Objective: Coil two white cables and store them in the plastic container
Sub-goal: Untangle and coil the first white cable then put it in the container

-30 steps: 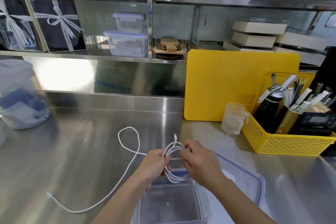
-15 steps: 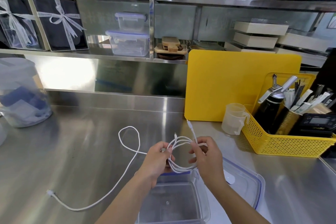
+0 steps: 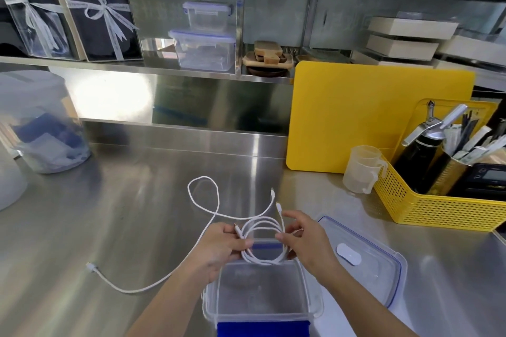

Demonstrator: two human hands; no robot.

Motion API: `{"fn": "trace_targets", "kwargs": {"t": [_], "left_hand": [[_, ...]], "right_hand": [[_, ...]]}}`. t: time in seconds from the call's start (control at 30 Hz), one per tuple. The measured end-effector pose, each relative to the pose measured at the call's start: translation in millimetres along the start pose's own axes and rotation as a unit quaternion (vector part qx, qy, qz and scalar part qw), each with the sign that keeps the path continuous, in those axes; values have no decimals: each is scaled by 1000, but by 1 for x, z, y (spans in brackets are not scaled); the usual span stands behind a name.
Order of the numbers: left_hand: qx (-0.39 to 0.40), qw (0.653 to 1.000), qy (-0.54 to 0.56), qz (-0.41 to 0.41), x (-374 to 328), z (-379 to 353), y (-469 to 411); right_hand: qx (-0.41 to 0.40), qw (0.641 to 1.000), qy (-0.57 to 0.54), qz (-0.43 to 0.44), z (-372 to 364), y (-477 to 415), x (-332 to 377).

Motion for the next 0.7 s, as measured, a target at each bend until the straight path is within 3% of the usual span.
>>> {"fn": "trace_targets", "kwargs": {"t": [0.17,0.3,0.6,0.7], "left_hand": [[-98,986,-133,-20,18,11,-4],[-157,910,-381,-49,27,10,-2],[-171,781,-601,-2,31,-8,0],[-143,759,-635,7,34,-15,-1]], "right_hand": [[23,999,18,-26,-19,9,-9],[45,996,61,-36,-35,16,-18],[80,988,132,-18,-52,18,-36],[85,978,188,-24,-57,17,-45]]}}
Point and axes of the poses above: each hand's wrist, its own y-axis away from the middle knuckle, its own z-axis out of the back of the hand, x = y × z, the point moved 2 cm from there along -y, towards the middle knuckle, and after that the axes turned 10 degrees about z, right-handed, at the moved point
